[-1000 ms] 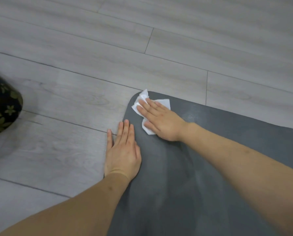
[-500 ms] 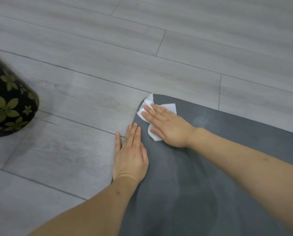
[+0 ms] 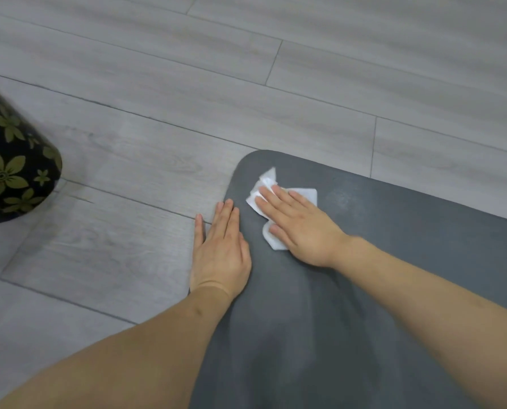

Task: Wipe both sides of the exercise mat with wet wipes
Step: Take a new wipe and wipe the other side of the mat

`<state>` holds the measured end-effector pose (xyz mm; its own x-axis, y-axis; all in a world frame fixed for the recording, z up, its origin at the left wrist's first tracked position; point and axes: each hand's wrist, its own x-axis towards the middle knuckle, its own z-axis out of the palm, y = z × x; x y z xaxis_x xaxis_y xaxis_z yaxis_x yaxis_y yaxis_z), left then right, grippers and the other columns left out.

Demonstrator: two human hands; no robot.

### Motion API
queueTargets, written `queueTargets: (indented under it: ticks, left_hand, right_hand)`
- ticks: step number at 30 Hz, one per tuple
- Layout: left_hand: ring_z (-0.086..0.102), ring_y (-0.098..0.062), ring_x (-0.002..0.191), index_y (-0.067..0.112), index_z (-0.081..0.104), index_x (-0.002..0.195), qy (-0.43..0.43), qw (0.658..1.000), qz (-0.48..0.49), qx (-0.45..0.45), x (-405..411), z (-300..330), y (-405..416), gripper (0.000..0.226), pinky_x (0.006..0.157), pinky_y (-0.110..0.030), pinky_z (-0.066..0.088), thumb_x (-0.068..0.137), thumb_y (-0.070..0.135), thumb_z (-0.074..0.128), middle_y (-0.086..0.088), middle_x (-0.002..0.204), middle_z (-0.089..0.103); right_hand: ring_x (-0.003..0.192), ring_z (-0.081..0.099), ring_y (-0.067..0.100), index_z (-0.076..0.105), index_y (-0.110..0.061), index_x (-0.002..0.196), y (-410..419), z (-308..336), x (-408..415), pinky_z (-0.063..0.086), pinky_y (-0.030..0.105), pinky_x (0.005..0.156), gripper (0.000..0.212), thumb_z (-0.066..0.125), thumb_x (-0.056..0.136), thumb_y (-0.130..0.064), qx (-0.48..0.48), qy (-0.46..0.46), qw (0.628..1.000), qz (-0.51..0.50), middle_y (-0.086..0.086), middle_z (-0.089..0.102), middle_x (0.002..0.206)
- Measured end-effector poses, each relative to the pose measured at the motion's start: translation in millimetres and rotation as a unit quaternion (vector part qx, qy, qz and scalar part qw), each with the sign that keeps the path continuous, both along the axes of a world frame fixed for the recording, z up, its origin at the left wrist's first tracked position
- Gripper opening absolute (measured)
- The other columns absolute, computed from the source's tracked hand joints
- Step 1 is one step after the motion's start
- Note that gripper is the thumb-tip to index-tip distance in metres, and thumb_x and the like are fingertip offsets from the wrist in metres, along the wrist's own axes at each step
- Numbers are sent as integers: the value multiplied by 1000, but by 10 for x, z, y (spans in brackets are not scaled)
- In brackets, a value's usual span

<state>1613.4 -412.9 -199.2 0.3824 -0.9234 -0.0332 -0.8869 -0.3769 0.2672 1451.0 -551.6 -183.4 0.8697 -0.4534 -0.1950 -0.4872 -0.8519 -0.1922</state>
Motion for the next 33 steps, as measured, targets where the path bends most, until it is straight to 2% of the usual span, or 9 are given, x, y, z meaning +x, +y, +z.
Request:
queueTargets:
  ticks: [5, 9, 13, 17, 24, 28, 30, 31, 33]
  left_hand:
    - [7, -10, 156, 12, 32, 158, -4, 1000, 3, 1, -34, 31, -19, 60, 127, -48, 1, 100, 27, 24, 2, 169, 18]
    - [8, -12, 156, 11, 34, 156, 9, 1000, 5, -17, -24, 36, -16, 58, 127, -47, 1, 99, 22, 31, 1, 168, 21]
    - [14, -16, 156, 6, 39, 153, 58, 997, 17, -55, 3, 34, 16, 56, 127, -49, 2, 97, 9, 36, -5, 165, 30]
    - [15, -17, 156, 7, 42, 151, 39, 998, 5, -52, 7, 15, 3, 53, 127, -50, 4, 99, 10, 37, -5, 164, 32]
    - [19, -18, 155, 7, 45, 149, 3, 999, 1, -36, -29, -11, -30, 54, 127, -51, 6, 96, 14, 40, -6, 164, 32]
    - [22, -20, 154, 7, 46, 148, -15, 999, 4, -40, -47, -11, -36, 53, 126, -50, 6, 95, 12, 43, -6, 163, 34]
    - [22, -20, 154, 7, 46, 148, -17, 999, 5, -44, -50, -12, -27, 52, 126, -50, 6, 95, 10, 44, -7, 163, 34]
    - [22, -20, 154, 7, 46, 147, -15, 999, 5, -47, -45, -14, -28, 52, 125, -50, 6, 96, 10, 44, -7, 163, 34]
    - [24, -22, 154, 5, 48, 146, -10, 998, 4, -61, -33, -15, -26, 50, 125, -50, 6, 96, 7, 45, -8, 162, 35]
  right_hand:
    - [158, -12, 10, -6, -33, 164, 167, 72, -1411, 0, 35, 129, 61, 8, 107, -49, -2, 19, 961, -277, -12, -12, 172]
    - [159, -4, 29, 4, -16, 165, 352, 38, -835, 2, 44, 128, 62, 14, 108, -37, -7, -1, 897, -442, 5, -3, 174]
    - [159, -11, 27, 0, -17, 166, 550, 55, 331, -4, 43, 129, 63, 21, 110, -39, 18, -22, 952, -305, 4, -9, 173]
    - [159, -13, 17, -2, -23, 166, 537, 23, 111, -4, 39, 129, 61, 17, 111, -43, 11, -12, 977, -212, -5, -12, 173]
    - [160, -7, 17, 0, -27, 166, 698, 20, -2126, 2, 41, 129, 68, 4, 103, -52, -4, 19, 909, -417, -5, -7, 173]
    - [157, 9, 41, 16, -7, 163, 678, 40, -1893, 14, 54, 126, 70, 14, 101, -40, -17, 13, 867, -497, 16, 8, 172]
    - [150, 16, 58, 39, 3, 153, 682, 48, -1343, 21, 66, 121, 60, 37, 98, -21, -45, -10, 906, -420, 28, 17, 167]
    - [152, 6, 57, 38, -1, 155, 728, 53, -1025, 15, 65, 122, 58, 39, 100, -19, -25, 2, 932, -360, 25, 9, 169]
    - [157, -15, 37, 14, -14, 164, 850, 45, -534, -2, 53, 127, 62, 29, 108, -33, 27, 0, 956, -292, 8, -12, 173]
